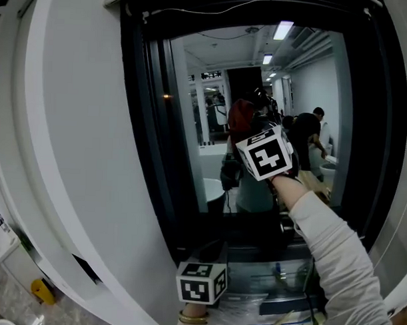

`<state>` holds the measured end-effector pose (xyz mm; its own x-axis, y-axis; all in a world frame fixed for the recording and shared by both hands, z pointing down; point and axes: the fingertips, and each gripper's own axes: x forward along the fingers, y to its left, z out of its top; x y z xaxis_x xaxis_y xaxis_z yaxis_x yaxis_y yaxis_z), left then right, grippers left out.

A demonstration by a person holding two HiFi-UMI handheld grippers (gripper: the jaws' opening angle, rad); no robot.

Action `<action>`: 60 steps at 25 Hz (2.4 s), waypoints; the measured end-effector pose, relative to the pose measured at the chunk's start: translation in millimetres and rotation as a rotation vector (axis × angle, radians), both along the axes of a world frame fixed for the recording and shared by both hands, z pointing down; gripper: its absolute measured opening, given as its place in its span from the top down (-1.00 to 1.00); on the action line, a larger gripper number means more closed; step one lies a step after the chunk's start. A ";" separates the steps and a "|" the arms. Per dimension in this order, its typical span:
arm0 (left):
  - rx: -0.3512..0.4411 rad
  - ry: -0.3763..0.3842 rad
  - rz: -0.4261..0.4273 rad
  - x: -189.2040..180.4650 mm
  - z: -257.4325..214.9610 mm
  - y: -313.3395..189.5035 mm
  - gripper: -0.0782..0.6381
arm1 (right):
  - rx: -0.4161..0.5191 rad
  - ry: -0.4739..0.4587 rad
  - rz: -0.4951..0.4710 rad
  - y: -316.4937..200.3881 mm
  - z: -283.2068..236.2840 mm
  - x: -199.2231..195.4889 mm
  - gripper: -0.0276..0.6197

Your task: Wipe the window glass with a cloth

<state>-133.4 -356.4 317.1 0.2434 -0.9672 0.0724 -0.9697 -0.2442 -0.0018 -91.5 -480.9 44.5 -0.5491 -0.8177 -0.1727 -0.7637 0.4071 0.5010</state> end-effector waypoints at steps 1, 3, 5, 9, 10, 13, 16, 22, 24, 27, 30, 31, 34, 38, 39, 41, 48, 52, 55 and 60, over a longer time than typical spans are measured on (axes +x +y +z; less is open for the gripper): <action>0.001 0.001 0.009 4.0 -0.4 -1.7 0.77 | 0.000 0.002 0.008 -0.9 0.3 6.5 0.76; 0.000 0.004 0.026 12.5 -0.8 -5.3 0.77 | -0.001 0.005 0.024 -2.4 1.1 19.8 0.76; 0.000 0.007 0.044 21.7 -1.5 -8.5 0.77 | 0.003 0.006 0.045 -3.7 0.7 34.1 0.76; 0.002 0.004 0.082 39.7 -2.9 -13.9 0.77 | 0.013 0.006 0.090 -7.8 -1.4 64.8 0.76; 0.002 0.003 0.091 44.0 -3.1 -15.1 0.77 | 0.015 0.005 0.105 -9.2 -1.5 73.6 0.76; 0.005 0.001 0.115 55.9 -4.3 -18.8 0.77 | 0.011 -0.004 0.141 -12.2 -0.5 98.9 0.76; 0.008 0.000 0.137 67.2 -5.3 -22.2 0.77 | -0.012 -0.022 0.161 -15.3 3.9 123.0 0.76; 0.014 -0.010 0.175 87.5 -6.1 -26.2 0.77 | 0.002 -0.043 0.246 -19.5 0.3 179.4 0.76; 0.016 -0.012 0.183 92.0 -6.4 -27.6 0.77 | 0.007 -0.045 0.277 -20.5 -1.0 197.7 0.76; 0.018 -0.014 0.194 96.4 -7.4 -30.0 0.77 | 0.005 -0.052 0.323 -23.8 -2.0 223.7 0.76; 0.018 -0.015 0.200 98.7 -7.4 -31.6 0.77 | 0.001 -0.062 0.366 -27.1 -2.8 248.3 0.76; 0.018 -0.015 0.202 99.4 -6.8 -31.9 0.77 | -0.001 -0.065 0.378 -28.0 -2.4 256.0 0.76; 0.016 -0.014 0.205 100.6 -4.4 -32.8 0.77 | -0.003 -0.070 0.414 -29.6 -0.9 276.8 0.76; 0.014 -0.009 0.205 100.0 -3.3 -35.6 0.77 | -0.005 -0.074 0.460 -32.0 -1.0 300.5 0.76; 0.013 -0.010 0.205 100.2 -2.7 -36.2 0.77 | -0.005 -0.074 0.470 -32.7 -0.8 305.2 0.76; 0.011 -0.011 0.208 100.4 -1.6 -37.0 0.77 | -0.007 -0.076 0.485 -34.1 -0.2 312.6 0.76; 0.011 -0.016 0.200 93.4 -1.2 -36.2 0.77 | 0.002 -0.081 0.503 -28.7 2.2 315.7 0.76; 0.007 -0.009 0.185 84.0 0.6 -35.7 0.77 | 0.027 -0.050 0.407 -8.5 13.9 283.8 0.76; 0.003 -0.010 0.171 76.9 3.6 -34.3 0.77 | 0.006 -0.050 0.304 4.7 31.5 249.8 0.76; -0.002 -0.002 0.134 60.2 8.8 -25.6 0.77 | -0.027 -0.037 0.125 28.8 54.2 182.1 0.76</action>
<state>-73.2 -382.0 325.9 0.3703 -0.9259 0.0745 -0.9284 -0.3716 -0.0033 90.5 -452.0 98.7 -0.4365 -0.8840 -0.1677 -0.8268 0.3206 0.4621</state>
